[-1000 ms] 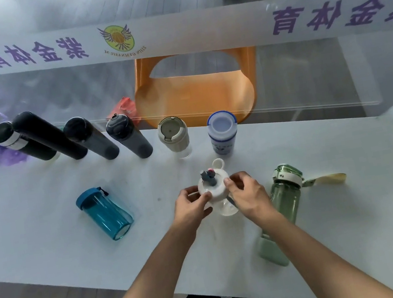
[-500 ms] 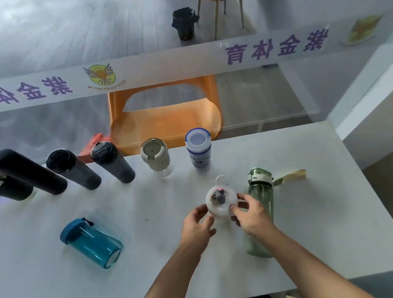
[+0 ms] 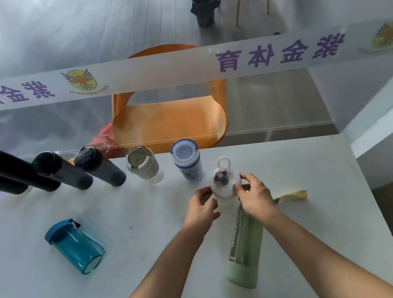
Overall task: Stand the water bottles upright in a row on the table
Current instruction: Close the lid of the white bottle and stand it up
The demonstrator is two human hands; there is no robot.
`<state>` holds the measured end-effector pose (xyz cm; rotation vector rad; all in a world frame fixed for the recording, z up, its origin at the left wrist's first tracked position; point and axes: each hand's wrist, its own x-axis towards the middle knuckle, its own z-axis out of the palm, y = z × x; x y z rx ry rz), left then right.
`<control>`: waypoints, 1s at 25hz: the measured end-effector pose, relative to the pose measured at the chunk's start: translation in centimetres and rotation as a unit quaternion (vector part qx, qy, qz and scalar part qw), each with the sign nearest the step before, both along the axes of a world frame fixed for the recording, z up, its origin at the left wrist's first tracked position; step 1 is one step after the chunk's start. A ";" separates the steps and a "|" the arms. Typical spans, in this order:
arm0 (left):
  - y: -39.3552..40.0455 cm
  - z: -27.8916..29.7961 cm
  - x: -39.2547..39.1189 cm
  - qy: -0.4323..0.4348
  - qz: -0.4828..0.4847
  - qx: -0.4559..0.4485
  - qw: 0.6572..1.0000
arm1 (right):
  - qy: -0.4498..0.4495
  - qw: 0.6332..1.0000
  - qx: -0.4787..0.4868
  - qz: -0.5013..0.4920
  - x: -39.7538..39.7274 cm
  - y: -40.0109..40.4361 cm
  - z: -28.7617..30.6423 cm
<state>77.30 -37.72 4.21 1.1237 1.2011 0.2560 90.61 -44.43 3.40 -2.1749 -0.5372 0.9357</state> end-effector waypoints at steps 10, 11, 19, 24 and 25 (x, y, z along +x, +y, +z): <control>1.6 0.0 5.9 0.005 0.017 -0.009 1.000 | 0.011 0.999 0.031 0.026 5.9 1.3 -0.1; 1.7 -0.1 6.1 0.005 0.018 -0.008 1.000 | 0.010 0.999 0.035 0.024 6.0 1.5 -0.3; 1.8 -0.4 7.0 -0.004 0.006 -0.017 1.000 | 0.010 0.999 0.041 0.022 7.1 1.7 -0.8; 2.0 -0.1 6.8 0.001 -0.023 -0.020 1.000 | 0.012 0.999 0.043 0.018 7.2 1.5 -1.1; 1.9 -0.1 6.7 0.001 -0.031 -0.019 0.999 | 0.013 0.999 0.044 0.017 7.2 1.4 -1.2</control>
